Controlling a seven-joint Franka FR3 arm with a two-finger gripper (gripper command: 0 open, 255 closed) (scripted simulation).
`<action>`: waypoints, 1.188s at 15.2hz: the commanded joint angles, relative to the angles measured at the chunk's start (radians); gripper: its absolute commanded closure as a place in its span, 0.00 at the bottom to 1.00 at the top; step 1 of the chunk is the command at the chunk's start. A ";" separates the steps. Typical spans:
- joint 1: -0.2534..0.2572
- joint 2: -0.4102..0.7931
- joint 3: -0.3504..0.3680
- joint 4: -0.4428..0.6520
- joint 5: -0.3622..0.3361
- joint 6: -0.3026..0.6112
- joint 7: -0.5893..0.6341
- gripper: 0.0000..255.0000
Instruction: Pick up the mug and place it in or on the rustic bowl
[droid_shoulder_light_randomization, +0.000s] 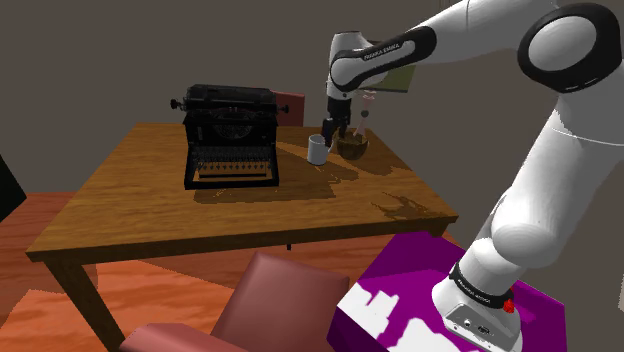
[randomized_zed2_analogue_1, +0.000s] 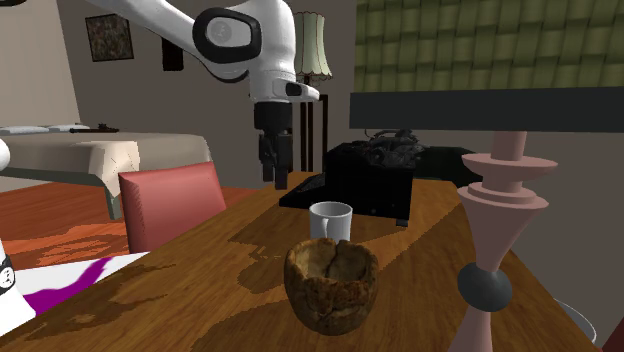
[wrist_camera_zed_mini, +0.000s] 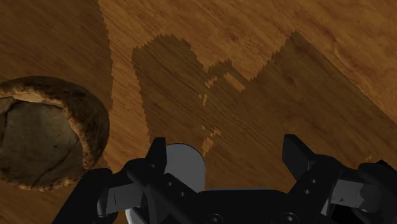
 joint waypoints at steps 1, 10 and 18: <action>-0.002 0.078 0.000 0.068 0.012 0.020 -0.006 0.00; -0.021 0.321 0.003 0.296 0.047 0.060 -0.033 0.00; -0.024 0.347 0.003 0.271 0.049 0.111 -0.034 0.00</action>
